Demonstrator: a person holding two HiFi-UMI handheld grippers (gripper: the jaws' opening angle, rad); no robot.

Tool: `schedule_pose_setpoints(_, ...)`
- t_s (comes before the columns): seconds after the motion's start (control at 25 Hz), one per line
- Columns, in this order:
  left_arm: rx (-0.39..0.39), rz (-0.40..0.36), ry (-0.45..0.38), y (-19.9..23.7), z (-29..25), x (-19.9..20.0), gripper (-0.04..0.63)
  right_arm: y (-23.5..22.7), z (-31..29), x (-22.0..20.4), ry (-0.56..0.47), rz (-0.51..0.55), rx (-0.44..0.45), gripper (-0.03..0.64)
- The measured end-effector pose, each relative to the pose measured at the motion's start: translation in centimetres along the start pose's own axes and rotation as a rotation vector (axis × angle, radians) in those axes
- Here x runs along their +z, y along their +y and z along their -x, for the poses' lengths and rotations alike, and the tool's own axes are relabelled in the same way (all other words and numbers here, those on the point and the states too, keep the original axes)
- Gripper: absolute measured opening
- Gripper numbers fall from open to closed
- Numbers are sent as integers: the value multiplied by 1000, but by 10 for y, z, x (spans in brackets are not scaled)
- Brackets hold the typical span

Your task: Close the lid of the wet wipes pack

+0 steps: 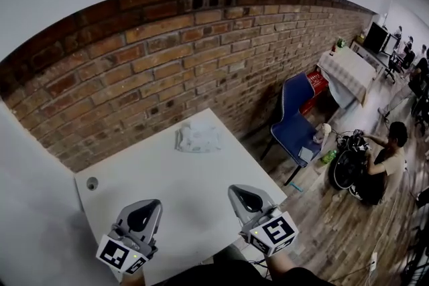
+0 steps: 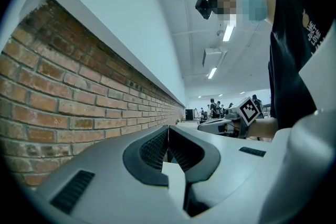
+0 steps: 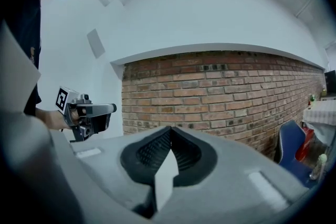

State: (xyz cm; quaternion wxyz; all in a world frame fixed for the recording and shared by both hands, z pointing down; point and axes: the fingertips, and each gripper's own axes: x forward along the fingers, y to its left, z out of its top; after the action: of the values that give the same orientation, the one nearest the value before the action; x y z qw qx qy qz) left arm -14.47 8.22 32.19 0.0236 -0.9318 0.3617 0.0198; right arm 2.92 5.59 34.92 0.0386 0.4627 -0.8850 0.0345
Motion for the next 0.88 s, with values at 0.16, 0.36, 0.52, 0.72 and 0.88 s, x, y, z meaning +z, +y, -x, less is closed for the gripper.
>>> schedule_pose_setpoints(0.16,25,10,13,14,-27,-4,3,-26,-18,1,3,3,18,-2)
schedule_pose_setpoints(0.36,33,17,38,31,-61,-14,3,-58,-44,0,19,-4,26,-2)
schedule_pose_setpoints(0.52,50,18,46,46,-85,-22,3,-88,-63,-3,20,-11,17,-2)
schedule_pose_setpoints(0.72,72,34,59,68,-111,-36,3,-117,-88,-8,42,2,13,-2)
schedule_pose_setpoints(0.88,83,55,81,81,-133,-47,3,-135,-110,-4,46,21,18,-2)
